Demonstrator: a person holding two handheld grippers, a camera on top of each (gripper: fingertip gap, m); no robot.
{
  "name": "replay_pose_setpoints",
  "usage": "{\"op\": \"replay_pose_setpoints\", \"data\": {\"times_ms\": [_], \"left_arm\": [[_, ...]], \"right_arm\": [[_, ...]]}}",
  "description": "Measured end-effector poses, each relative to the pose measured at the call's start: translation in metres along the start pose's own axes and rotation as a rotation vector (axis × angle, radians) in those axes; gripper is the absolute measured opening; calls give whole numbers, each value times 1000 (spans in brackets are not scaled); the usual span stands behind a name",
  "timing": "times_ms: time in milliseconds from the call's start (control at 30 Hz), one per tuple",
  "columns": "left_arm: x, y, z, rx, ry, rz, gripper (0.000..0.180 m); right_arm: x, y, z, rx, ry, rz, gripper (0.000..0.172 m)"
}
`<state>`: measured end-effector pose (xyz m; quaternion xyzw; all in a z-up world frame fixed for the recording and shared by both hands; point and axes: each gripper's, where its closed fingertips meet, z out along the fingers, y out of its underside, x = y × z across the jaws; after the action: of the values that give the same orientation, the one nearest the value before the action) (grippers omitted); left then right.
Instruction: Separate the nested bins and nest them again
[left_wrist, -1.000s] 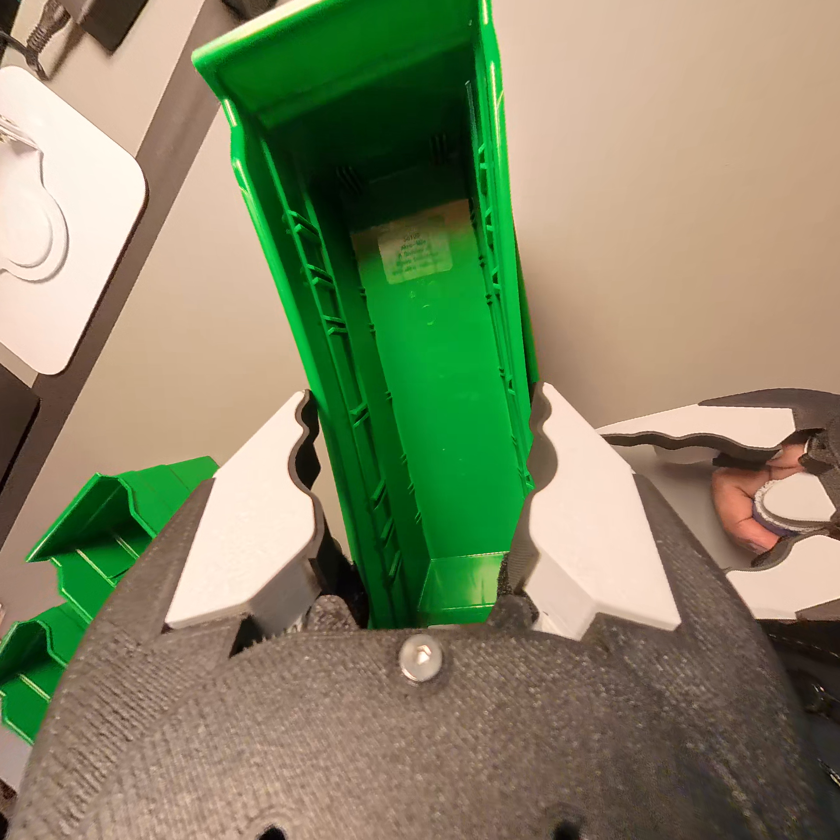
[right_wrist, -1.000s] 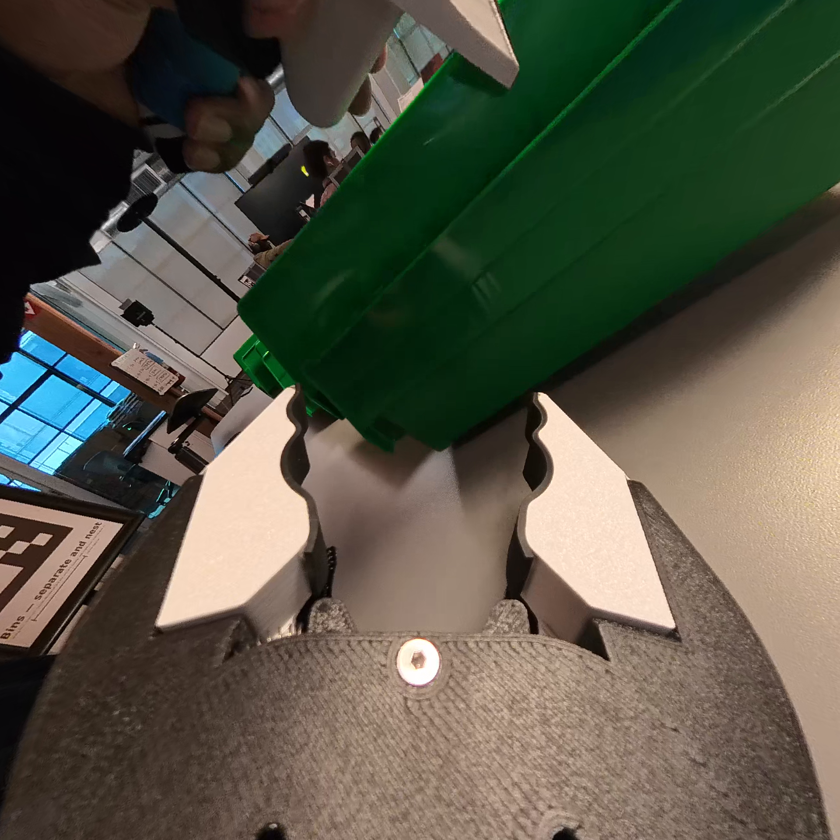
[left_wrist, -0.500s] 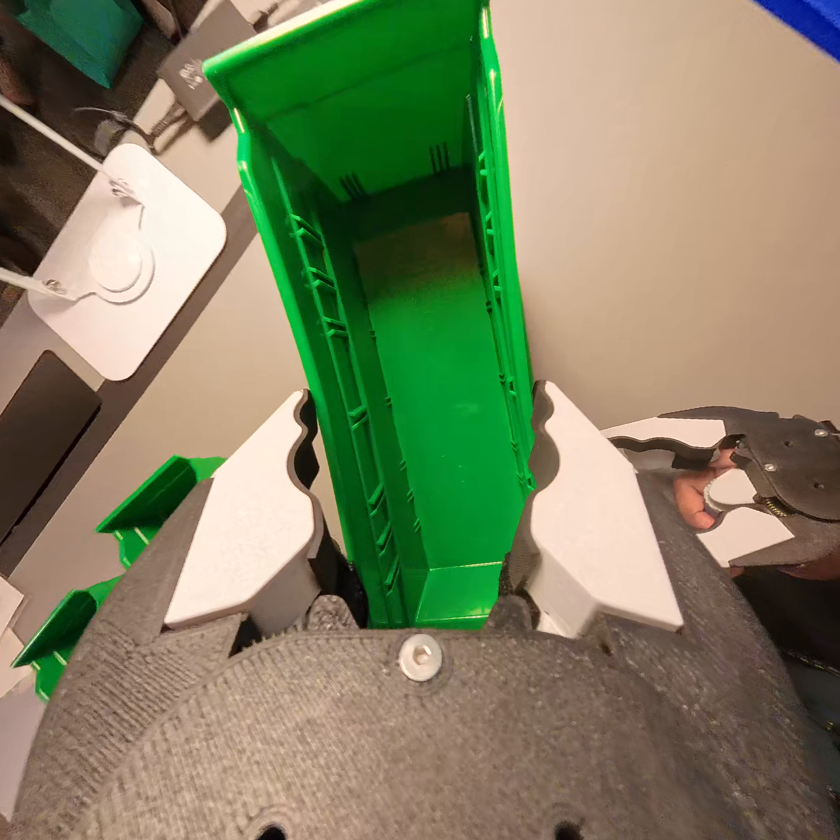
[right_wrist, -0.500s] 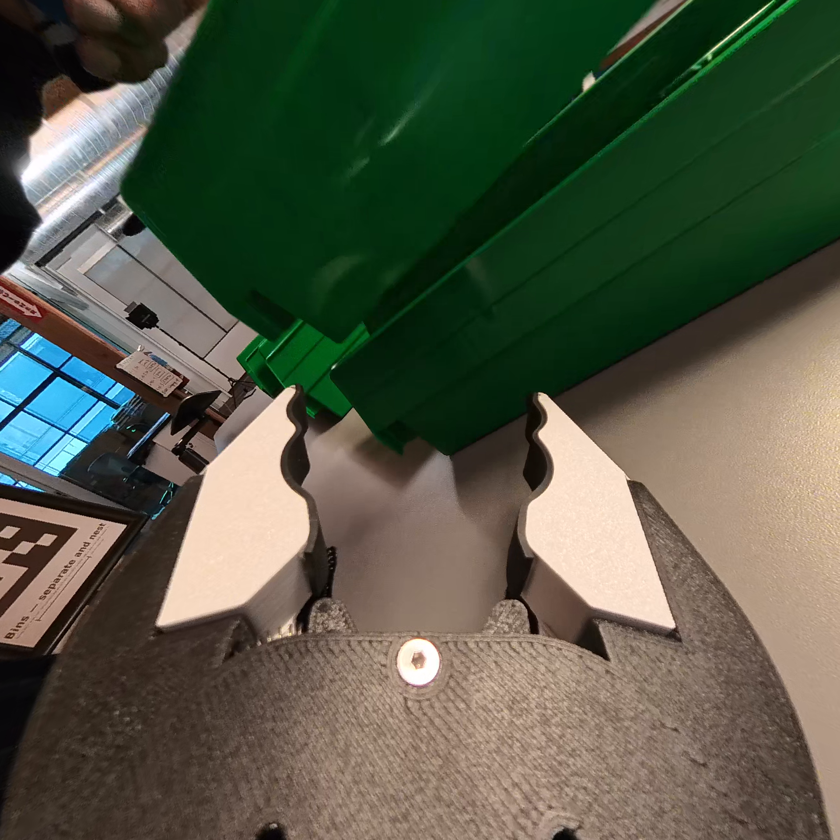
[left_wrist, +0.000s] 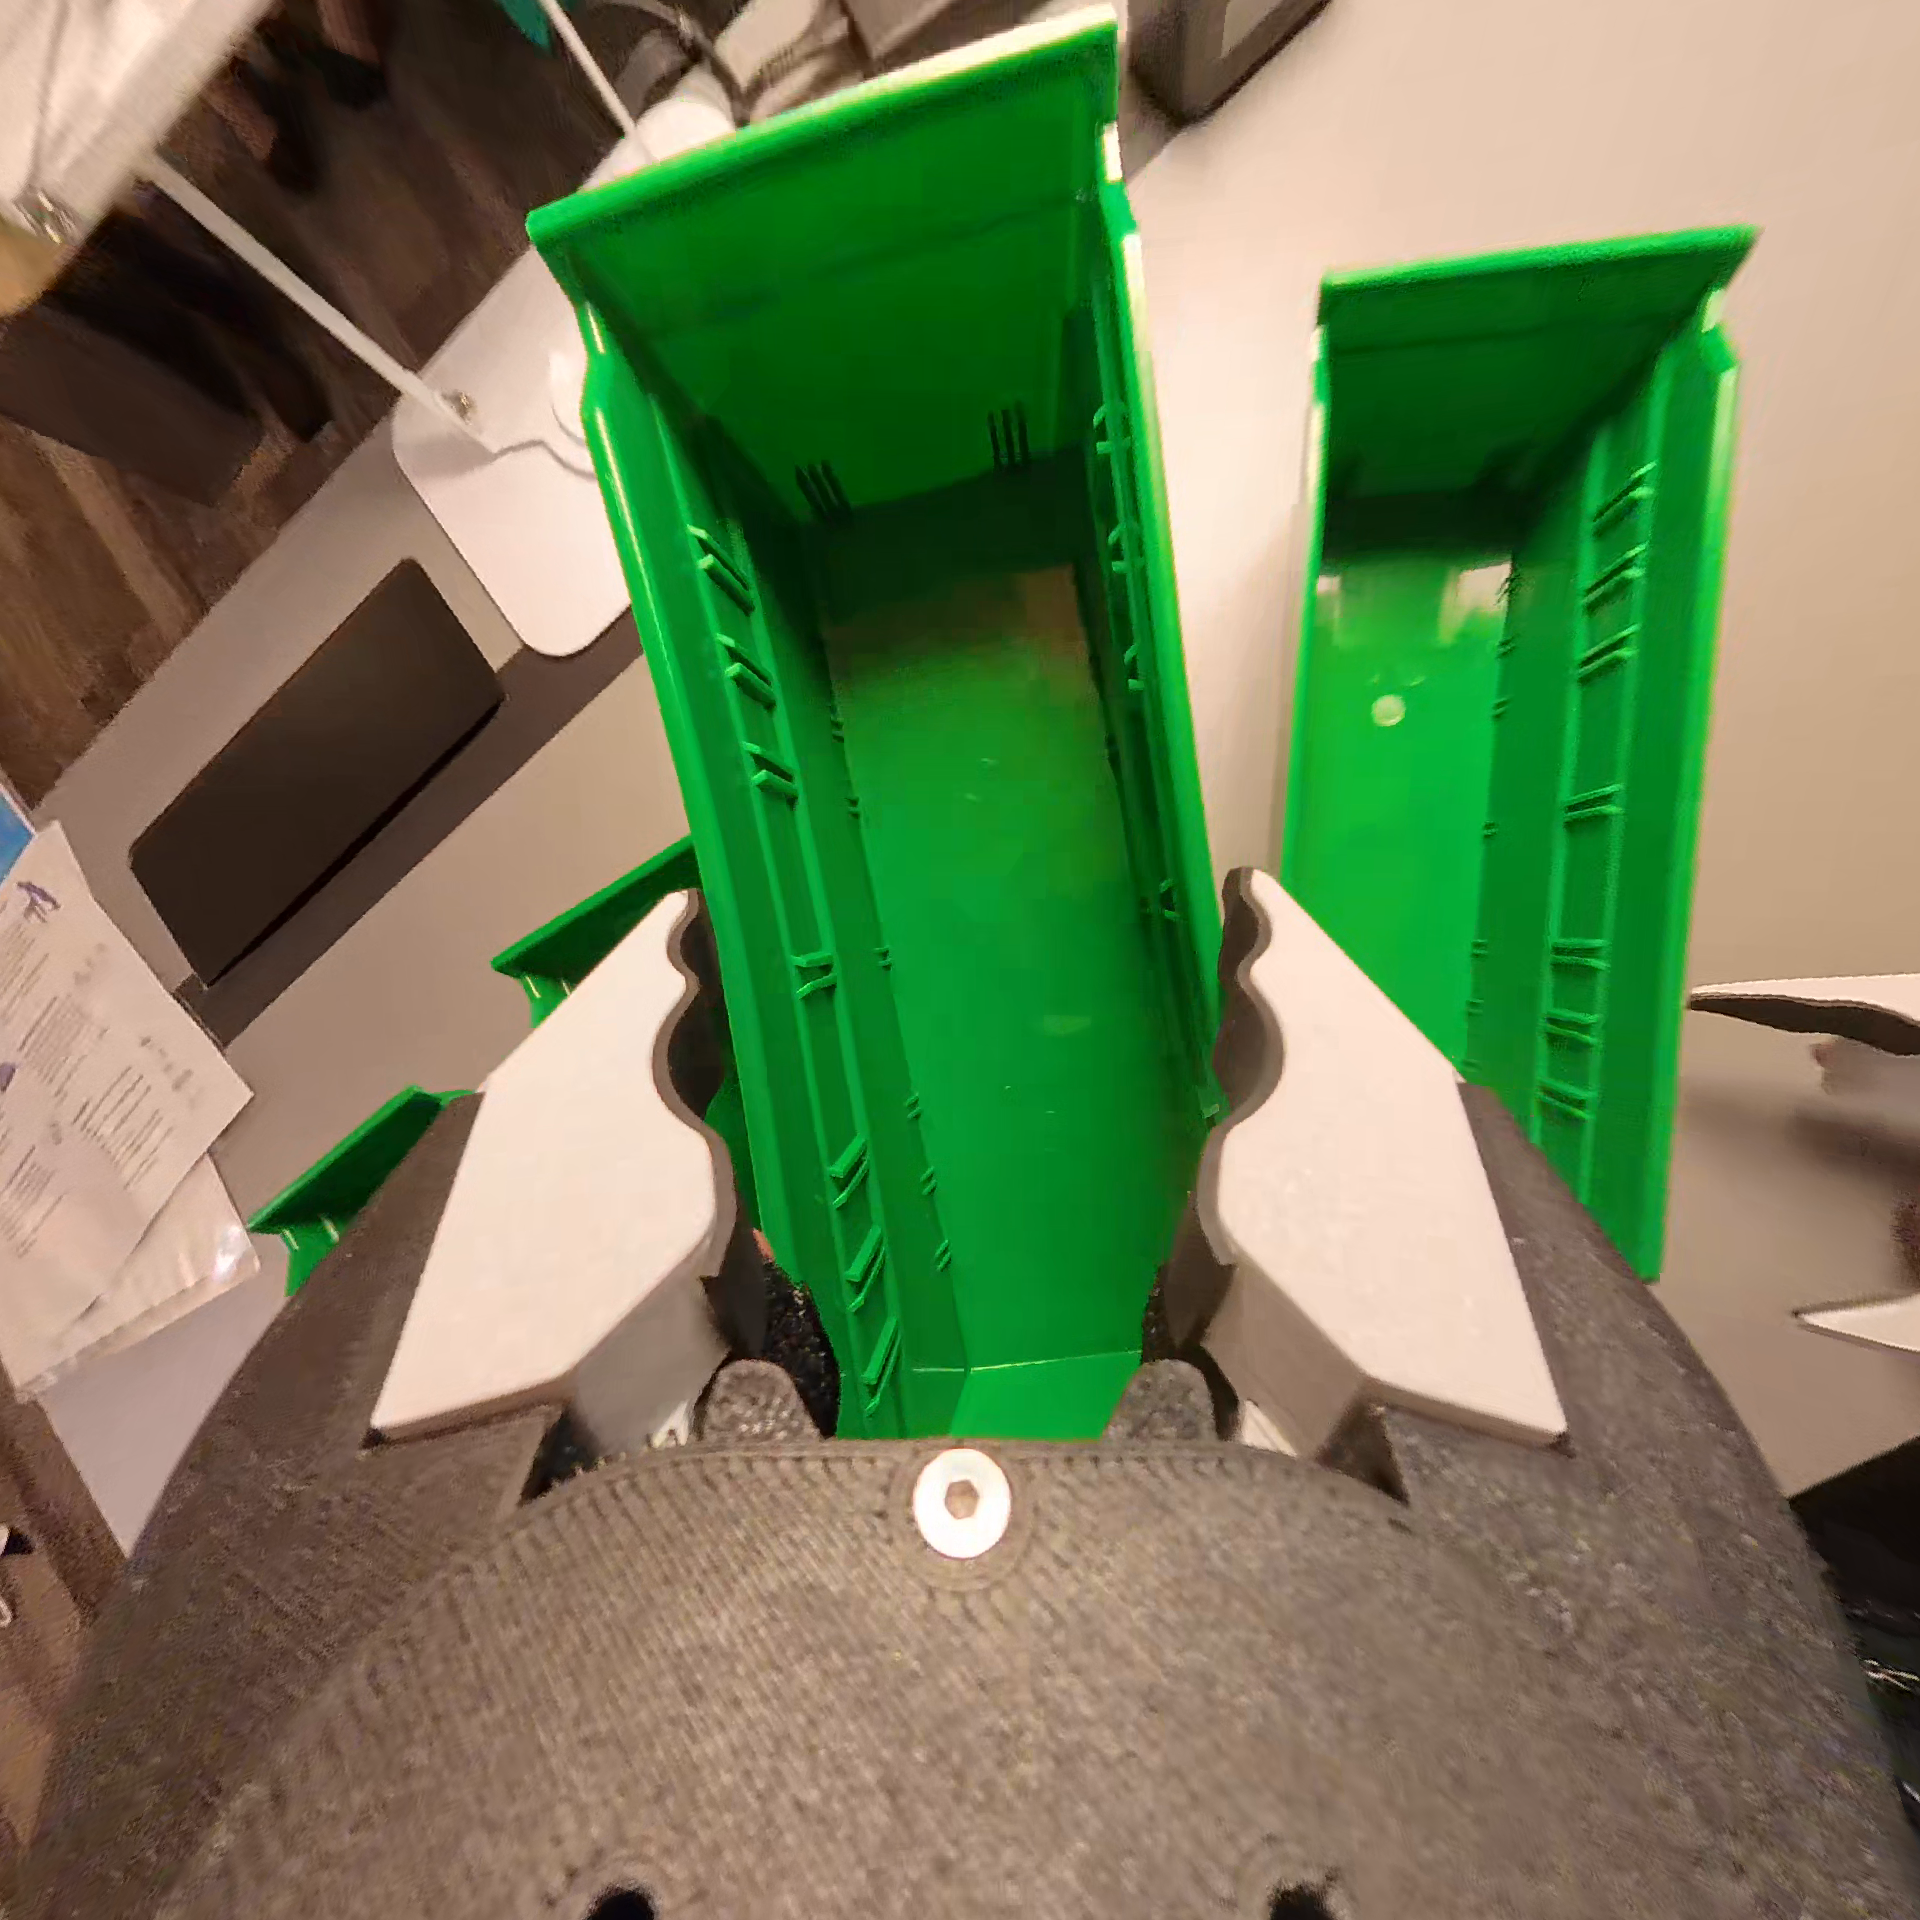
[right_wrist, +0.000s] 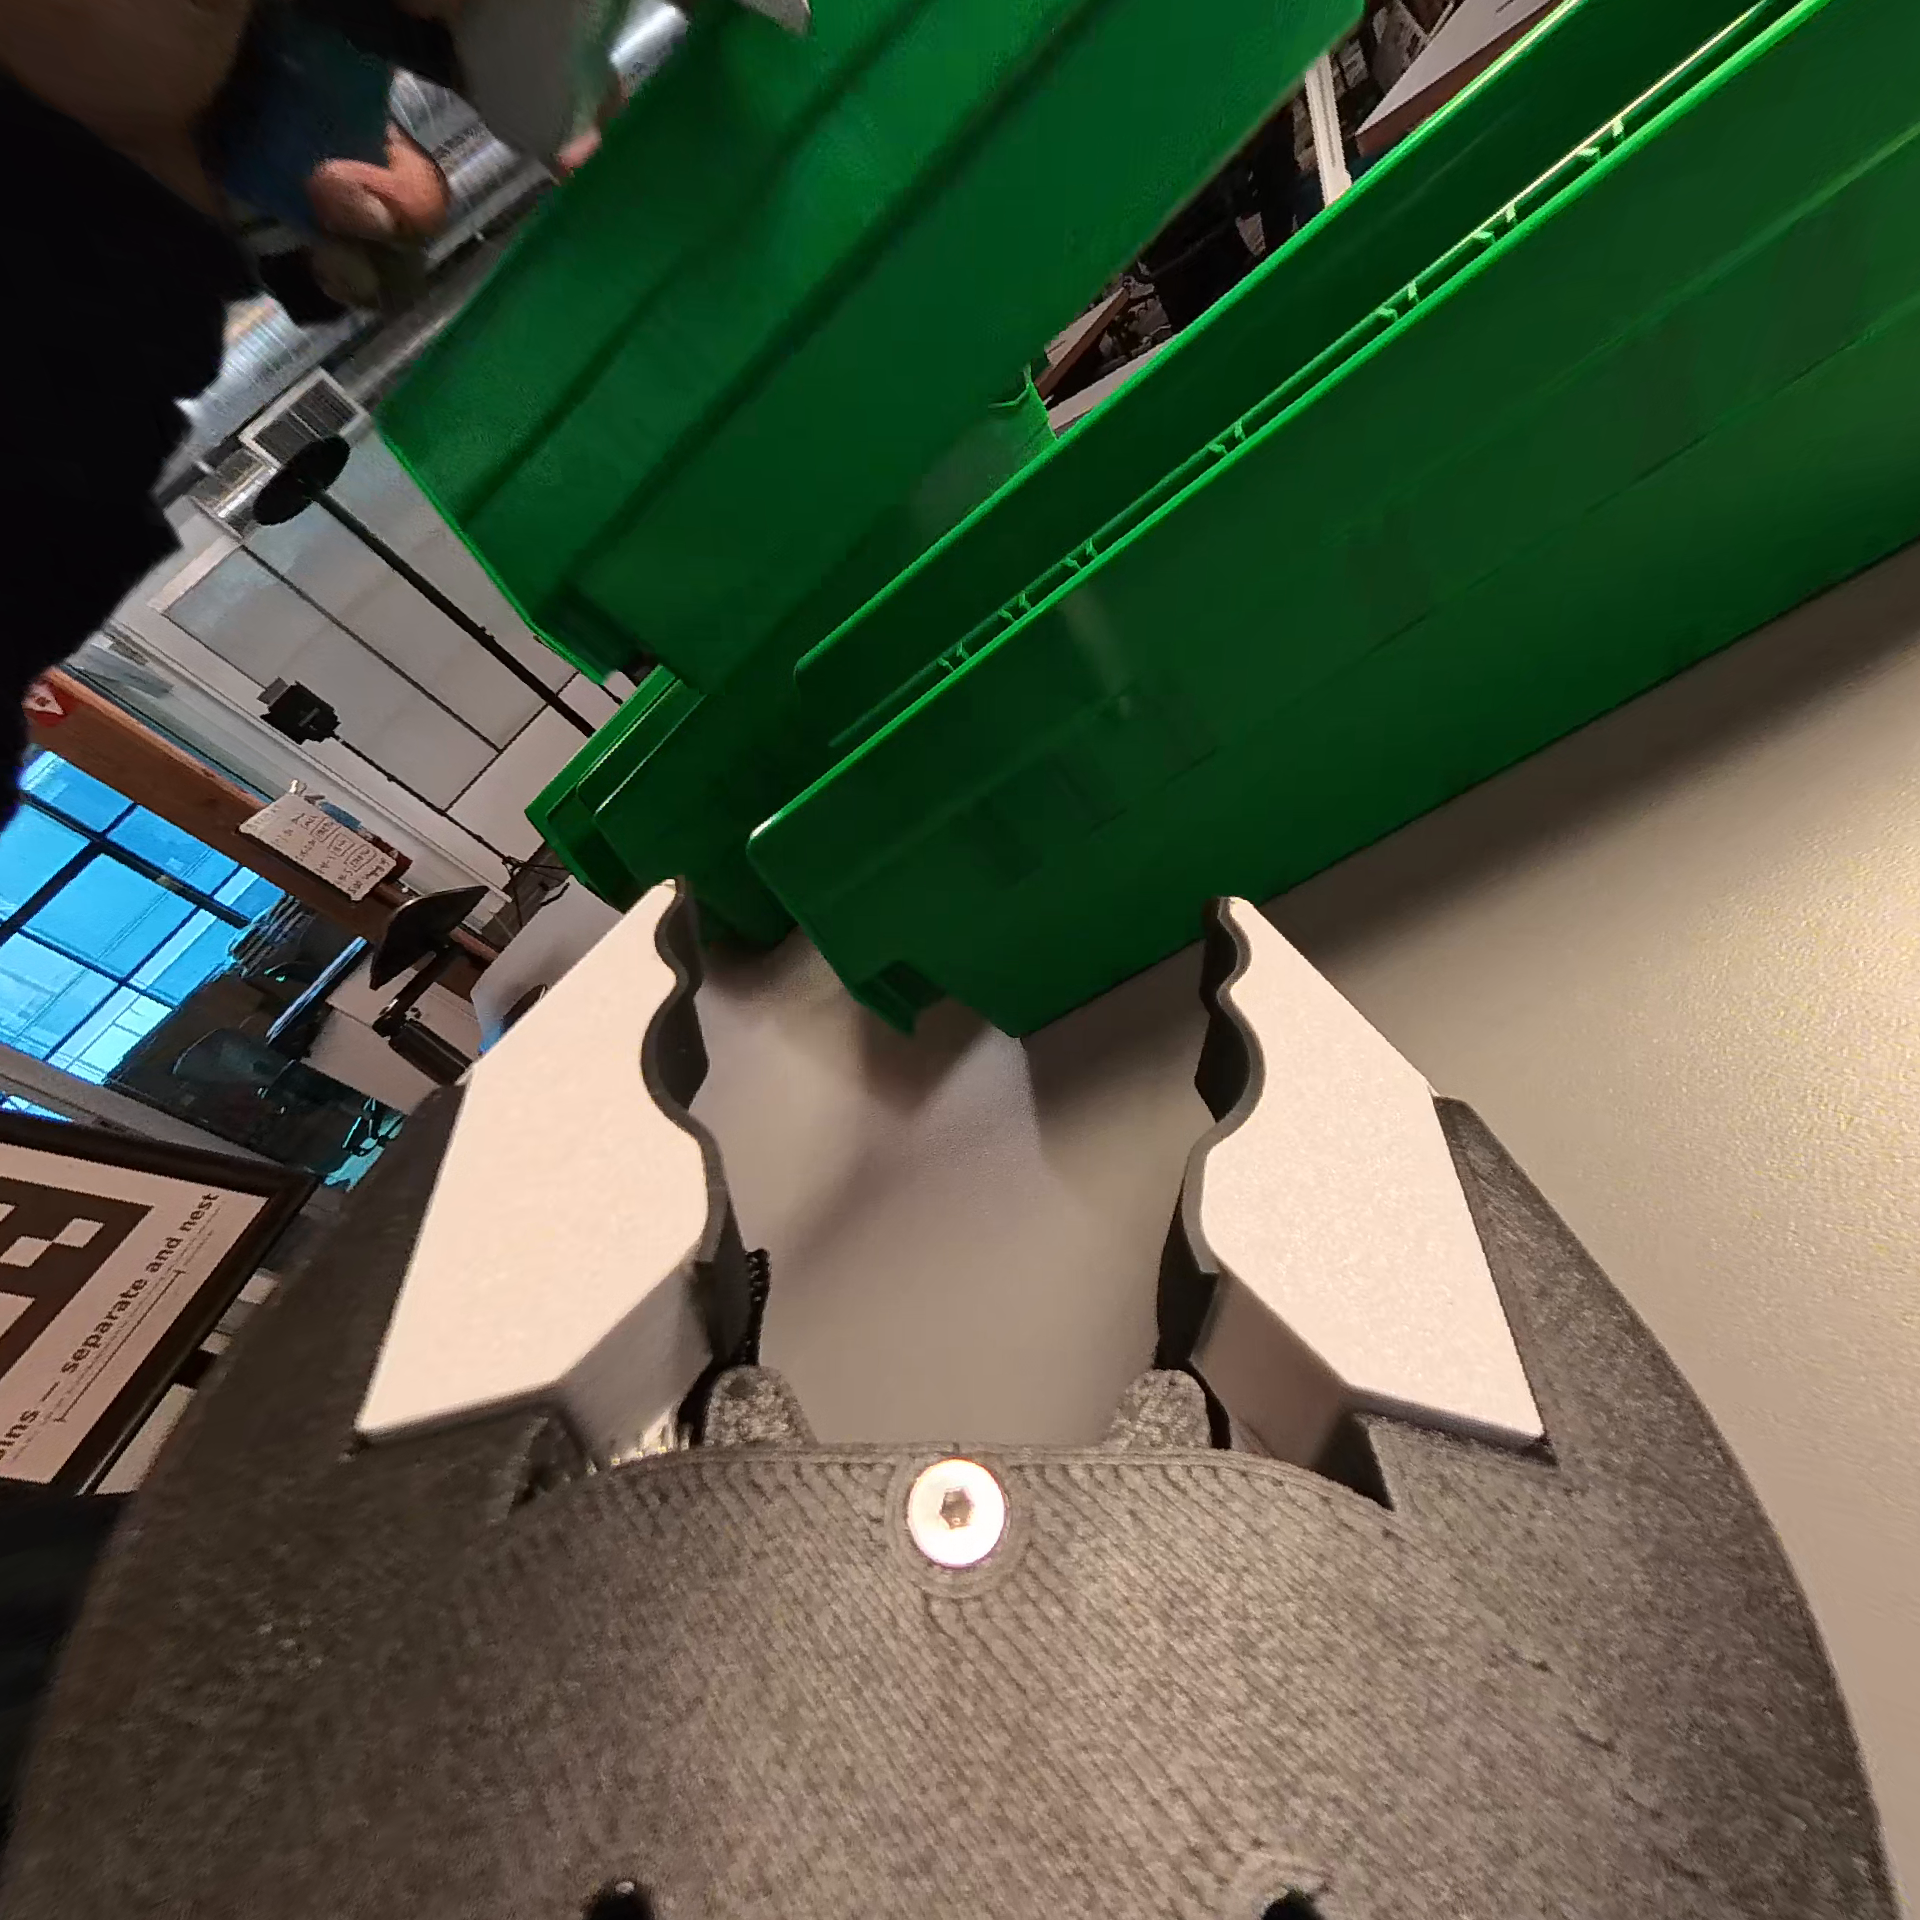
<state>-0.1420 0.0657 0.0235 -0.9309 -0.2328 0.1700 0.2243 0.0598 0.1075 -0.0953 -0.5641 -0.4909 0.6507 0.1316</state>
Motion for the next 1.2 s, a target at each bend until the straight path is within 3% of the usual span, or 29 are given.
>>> {"op": "replay_pose_setpoints", "data": {"times_ms": [133,267,400,600,767,1000,1200], "left_arm": [[8,17,27,-43,34,0,96],[8,-4,28,66,10,-33,59],[17,13,38,-25,43,10,22],[43,40,36,3,174,-46,59],[79,76,1,202,298,-95,82],[83,159,-47,502,359,-124,83],[95,232,-28,531,477,-188,75]], "right_arm": [[0,0,0,-2,1,-1,98],[0,0,-1,0,-6,8,98],[-1,0,-1,-5,-16,15,98],[0,-1,-3,0,-24,18,97],[5,-4,-6,10,7,5,99],[8,5,3,-40,132,-127,107],[18,3,-2,-35,244,-181,84]]}}
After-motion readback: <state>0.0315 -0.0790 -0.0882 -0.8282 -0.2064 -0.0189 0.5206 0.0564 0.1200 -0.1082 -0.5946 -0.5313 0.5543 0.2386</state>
